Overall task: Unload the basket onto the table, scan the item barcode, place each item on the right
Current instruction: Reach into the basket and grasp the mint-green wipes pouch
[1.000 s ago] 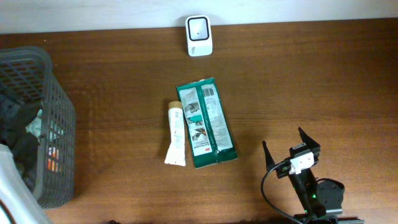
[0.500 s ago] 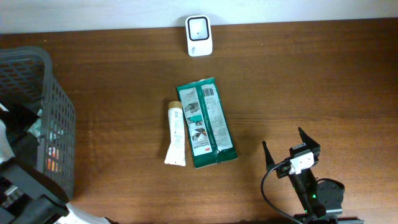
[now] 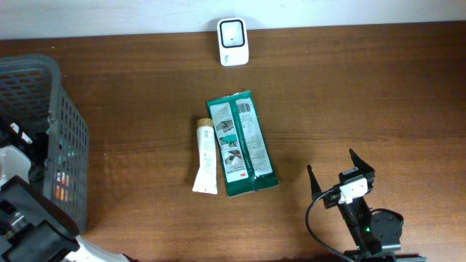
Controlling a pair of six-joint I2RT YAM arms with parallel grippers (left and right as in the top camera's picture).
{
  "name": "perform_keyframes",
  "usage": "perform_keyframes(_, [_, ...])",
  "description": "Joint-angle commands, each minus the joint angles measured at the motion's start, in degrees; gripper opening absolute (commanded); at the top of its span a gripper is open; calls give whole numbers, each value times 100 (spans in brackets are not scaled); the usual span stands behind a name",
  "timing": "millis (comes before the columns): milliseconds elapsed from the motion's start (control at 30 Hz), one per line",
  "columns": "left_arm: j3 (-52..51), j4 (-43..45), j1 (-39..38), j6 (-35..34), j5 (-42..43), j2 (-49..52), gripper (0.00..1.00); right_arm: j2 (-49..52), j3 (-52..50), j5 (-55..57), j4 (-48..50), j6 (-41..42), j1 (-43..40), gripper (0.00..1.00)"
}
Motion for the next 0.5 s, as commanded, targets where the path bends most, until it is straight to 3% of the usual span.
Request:
perform_keyframes(0, [-186,-74,39,76,-149,468,31,-48,-26,26,-28,24,37,98])
perform_keyframes(33, [-184,-79,42,57,-116,470,16,-48,-26,26,-28,24,37,98])
perform_keyframes(67, [-179,-74,42,57,-81,468,10,-48,-26,26,-28,24,37,98])
perform_keyframes(233, [136,-310,42,57,179,262,0,-48,-26,26,-28,24,37,98])
perform_keyframes(467, [1034,-1187,39,22,431,-645,0,-48,-26,26,-28,24,37,98])
